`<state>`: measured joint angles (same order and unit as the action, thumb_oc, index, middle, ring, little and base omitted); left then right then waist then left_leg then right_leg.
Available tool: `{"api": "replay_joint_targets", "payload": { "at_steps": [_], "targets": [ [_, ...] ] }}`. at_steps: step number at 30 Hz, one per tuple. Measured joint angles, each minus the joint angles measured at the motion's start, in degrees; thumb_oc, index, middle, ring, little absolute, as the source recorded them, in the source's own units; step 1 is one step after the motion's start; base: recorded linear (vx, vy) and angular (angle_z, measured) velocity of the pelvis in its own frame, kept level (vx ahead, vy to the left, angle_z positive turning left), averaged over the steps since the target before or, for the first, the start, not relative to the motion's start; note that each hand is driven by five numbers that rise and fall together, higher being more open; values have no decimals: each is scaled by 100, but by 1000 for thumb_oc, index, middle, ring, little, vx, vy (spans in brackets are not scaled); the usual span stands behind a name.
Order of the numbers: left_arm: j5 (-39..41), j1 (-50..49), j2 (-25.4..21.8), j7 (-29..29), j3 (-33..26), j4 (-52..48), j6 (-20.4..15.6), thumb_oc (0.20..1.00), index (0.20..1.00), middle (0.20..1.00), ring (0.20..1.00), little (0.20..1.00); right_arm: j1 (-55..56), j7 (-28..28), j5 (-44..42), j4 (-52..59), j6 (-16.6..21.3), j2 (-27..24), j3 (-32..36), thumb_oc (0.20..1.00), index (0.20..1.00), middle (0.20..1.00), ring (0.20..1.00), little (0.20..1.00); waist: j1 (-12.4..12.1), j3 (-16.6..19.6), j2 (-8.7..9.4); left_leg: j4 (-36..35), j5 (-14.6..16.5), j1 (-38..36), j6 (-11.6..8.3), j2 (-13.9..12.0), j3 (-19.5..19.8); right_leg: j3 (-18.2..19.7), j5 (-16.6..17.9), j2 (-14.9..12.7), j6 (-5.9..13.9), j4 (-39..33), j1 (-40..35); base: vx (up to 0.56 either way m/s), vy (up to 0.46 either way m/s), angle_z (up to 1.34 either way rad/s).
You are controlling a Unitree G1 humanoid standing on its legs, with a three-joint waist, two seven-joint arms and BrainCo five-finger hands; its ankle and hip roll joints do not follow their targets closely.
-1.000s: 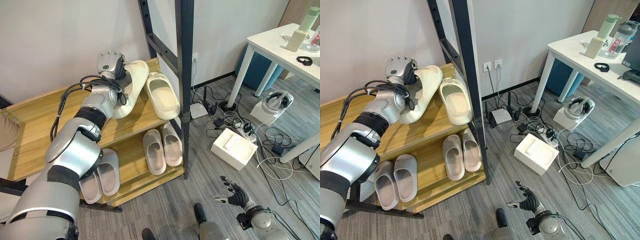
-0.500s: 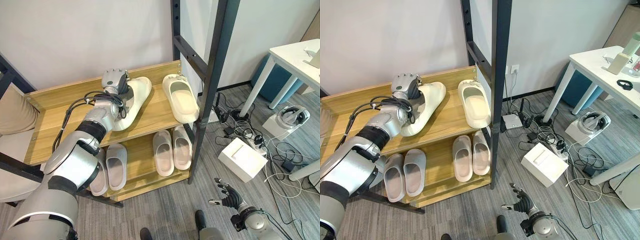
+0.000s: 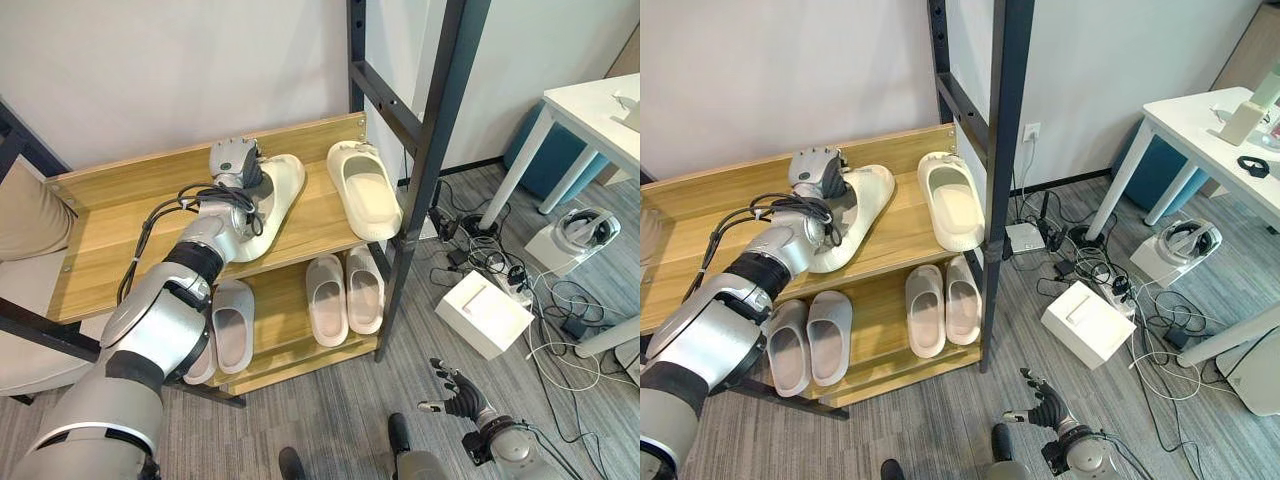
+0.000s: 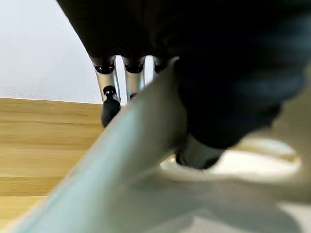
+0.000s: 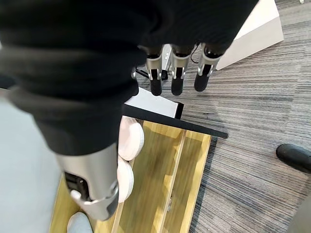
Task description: Arrange the slippers neatly on the shoe rack.
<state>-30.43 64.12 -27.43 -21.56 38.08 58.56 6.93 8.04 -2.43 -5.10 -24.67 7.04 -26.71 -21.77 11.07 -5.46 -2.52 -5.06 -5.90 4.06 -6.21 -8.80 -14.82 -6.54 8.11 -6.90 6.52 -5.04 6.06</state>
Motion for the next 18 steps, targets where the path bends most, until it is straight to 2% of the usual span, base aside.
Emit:
{"api": "replay_joint_targets", "payload": {
  "at_steps": [7,10,14,18],
  "targets": [
    [55,192,2,-36,-60,-6,-85,1000,1000,1000,1000,1000,-1,-2,0,-25,-3,-1,4,1000,1000,1000,1000,1000,33,-36,-45,2,-42,-25,3,10,-4,-8,-14,0,15,2,-17,0,-2,1],
    [750,143,10,114,-453,-239,-280,1000,1000,1000,1000,1000,-56,1,3,-83,-17,6,7,1000,1000,1000,1000,1000,21,-144,-39,4,-43,-107,2,14,8,-67,-24,2,21,1,-134,7,-7,7],
    [1571,104,-11,160,-590,-550,-391,1000,1000,1000,1000,1000,-137,3,5,-202,-109,38,24,1000,1000,1000,1000,1000,-8,-182,-46,6,-38,-129,7,14,44,-109,-53,-14,39,2,-179,-1,-9,5],
    [1625,-125,-251,160,-668,-1452,-483,1000,1000,1000,1000,1000,-191,13,44,-213,-137,49,20,1000,1000,1000,1000,1000,-80,-187,-58,21,-42,-128,10,28,130,-166,-32,-8,9,20,-219,-9,-19,7]
  ]
}}
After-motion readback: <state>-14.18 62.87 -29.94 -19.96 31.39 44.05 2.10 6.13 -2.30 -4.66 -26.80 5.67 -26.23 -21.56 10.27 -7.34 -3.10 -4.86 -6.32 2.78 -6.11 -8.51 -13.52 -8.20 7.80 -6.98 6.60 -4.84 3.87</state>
